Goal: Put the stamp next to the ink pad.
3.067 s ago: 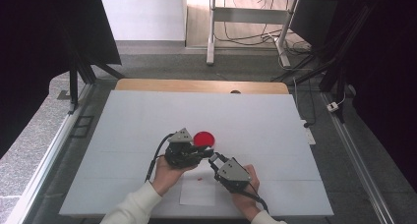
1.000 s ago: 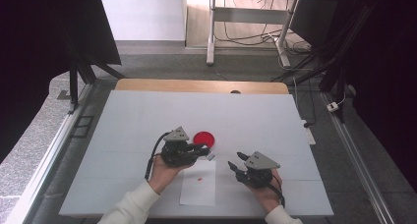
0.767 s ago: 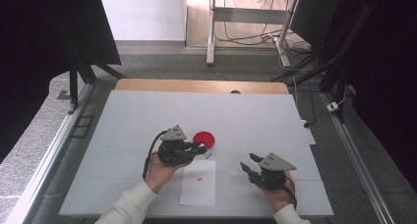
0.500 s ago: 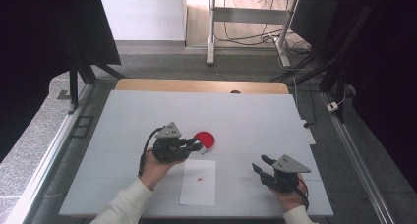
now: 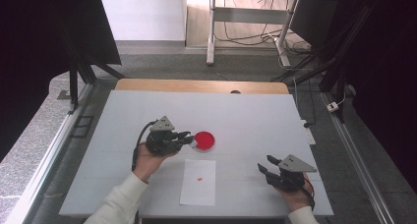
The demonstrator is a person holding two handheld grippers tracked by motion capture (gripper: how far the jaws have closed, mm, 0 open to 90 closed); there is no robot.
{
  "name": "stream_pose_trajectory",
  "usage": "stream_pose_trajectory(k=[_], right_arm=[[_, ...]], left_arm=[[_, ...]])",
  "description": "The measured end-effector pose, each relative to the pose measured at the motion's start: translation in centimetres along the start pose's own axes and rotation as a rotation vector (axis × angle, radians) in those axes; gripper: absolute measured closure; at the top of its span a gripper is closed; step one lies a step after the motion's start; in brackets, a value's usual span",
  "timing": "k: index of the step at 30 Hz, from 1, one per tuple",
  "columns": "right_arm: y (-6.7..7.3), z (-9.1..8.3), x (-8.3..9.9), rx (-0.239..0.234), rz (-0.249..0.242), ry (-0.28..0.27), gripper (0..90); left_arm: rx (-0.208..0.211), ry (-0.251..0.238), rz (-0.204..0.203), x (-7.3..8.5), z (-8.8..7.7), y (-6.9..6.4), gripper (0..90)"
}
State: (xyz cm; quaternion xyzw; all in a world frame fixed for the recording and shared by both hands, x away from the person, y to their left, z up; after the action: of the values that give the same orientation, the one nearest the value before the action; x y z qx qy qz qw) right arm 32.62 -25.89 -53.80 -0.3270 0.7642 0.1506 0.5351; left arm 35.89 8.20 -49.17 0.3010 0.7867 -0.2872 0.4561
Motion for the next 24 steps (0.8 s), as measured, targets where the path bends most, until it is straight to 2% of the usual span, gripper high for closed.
stream_pose_trajectory(k=[5,10,18,24], right_arm=[[0.0,0.2,0.2,-0.004,0.001,0.015,49.8],[0.1,0.5,0.4,-0.003,-0.008,0.032,49.5],[0.0,0.5,0.5,-0.002,-0.012,0.033,49.3],[-0.3,0.4,0.6,0.003,0.006,0.027,49.3]], left_arm=[[-0.053,0.044,-0.003,0.7,0.5,1.6,75.1],[-0.107,0.104,-0.002,1.7,1.8,3.1,75.0],[-0.140,0.185,0.007,2.8,3.5,4.2,74.7],[-0.126,0.204,0.002,3.2,4.3,4.4,74.3]])
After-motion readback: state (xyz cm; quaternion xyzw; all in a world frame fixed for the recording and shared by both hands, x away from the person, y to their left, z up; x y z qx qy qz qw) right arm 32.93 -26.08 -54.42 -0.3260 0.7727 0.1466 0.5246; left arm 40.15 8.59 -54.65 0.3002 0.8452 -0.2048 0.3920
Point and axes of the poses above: each handheld gripper's, and its own axes: z roughly forward along the jaws, x roughly out of its underside, y roughly to its left, the point moved 6 cm from there along z, roughly forward along the jaws, and after that the axes turned 7 degrees about -y, right-handed, at the moved point
